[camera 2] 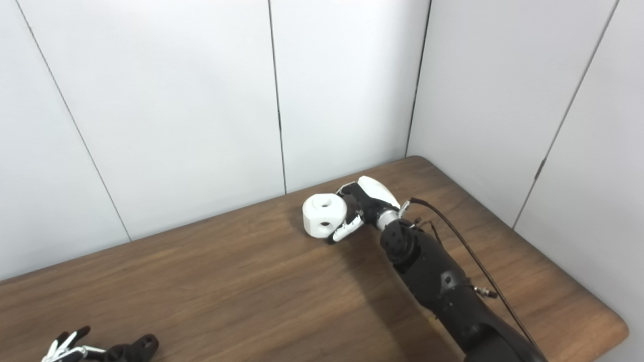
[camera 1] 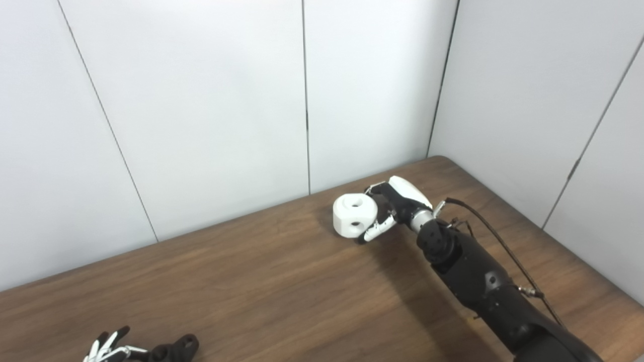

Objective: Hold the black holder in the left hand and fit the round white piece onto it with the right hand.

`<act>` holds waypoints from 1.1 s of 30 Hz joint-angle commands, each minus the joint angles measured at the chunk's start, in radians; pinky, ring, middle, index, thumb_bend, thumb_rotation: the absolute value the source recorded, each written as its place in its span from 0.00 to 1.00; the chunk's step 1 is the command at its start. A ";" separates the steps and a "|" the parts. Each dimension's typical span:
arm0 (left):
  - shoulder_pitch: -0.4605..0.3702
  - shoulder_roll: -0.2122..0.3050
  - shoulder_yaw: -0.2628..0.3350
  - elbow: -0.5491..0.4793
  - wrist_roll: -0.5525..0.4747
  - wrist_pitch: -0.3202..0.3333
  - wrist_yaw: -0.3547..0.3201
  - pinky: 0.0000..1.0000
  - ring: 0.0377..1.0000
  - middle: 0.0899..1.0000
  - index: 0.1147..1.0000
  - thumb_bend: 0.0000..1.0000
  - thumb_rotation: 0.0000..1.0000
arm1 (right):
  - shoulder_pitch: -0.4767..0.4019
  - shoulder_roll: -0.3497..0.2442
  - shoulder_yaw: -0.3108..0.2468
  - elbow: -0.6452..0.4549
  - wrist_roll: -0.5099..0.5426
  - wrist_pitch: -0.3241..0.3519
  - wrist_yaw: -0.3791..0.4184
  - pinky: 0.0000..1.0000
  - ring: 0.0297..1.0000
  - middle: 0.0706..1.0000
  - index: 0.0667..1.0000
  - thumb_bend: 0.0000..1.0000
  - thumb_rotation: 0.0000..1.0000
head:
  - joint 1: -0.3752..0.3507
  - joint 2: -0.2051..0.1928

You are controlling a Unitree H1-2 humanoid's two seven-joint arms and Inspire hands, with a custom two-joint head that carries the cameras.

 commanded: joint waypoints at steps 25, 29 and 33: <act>-0.162 -0.103 -0.136 0.243 0.111 0.070 0.007 1.00 1.00 0.92 0.41 0.52 0.05 | 0.002 -0.005 0.019 -0.410 0.007 0.087 0.180 0.97 0.98 0.92 0.44 0.51 0.14 | 0.228 0.056; -0.173 -0.120 -0.148 0.256 0.112 0.077 0.017 1.00 1.00 0.92 0.41 0.52 0.05 | 0.005 0.013 0.039 -0.471 0.000 0.101 0.201 0.95 0.99 0.93 0.44 0.51 0.13 | 0.249 0.061; -0.174 -0.133 -0.162 0.253 0.107 0.079 0.027 1.00 1.00 0.92 0.41 0.52 0.05 | 0.008 0.036 0.061 -0.513 -0.015 0.118 0.222 0.91 0.99 0.92 0.44 0.51 0.13 | 0.262 0.062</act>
